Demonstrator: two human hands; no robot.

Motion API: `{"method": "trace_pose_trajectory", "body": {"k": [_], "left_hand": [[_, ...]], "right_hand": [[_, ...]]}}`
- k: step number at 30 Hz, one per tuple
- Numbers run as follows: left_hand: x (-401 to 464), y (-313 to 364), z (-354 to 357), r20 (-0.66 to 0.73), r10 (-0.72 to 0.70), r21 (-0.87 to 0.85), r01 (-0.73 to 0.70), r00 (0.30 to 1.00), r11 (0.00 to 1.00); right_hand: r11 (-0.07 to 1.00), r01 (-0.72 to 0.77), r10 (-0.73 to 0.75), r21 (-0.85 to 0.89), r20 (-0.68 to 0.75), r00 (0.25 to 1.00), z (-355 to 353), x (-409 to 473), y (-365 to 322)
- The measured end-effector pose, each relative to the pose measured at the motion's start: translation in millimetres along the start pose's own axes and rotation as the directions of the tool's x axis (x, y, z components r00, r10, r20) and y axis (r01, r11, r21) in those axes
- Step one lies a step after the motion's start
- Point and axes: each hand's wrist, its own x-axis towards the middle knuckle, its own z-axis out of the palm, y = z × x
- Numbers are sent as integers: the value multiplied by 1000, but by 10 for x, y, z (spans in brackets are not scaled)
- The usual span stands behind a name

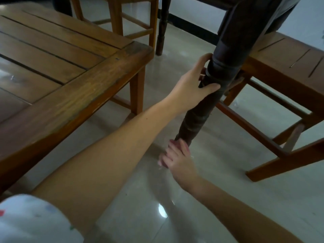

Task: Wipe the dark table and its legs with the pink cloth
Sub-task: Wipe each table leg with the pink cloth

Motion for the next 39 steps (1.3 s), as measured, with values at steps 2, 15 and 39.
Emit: {"method": "trace_pose_trajectory", "body": {"k": [2,15,39], "left_hand": [[3,7,-8,6,4,-1,-4,1000,1000],[11,32,19,29,16,33,-17,999,999],[21,50,-19,40,9,72,-12,999,997]], "right_hand": [[993,110,-114,-43,-110,987,-398,227,68],[442,-618,388,650,482,785,675,-530,138],[-243,-72,850,967,248,464,-1529,553,544]]}}
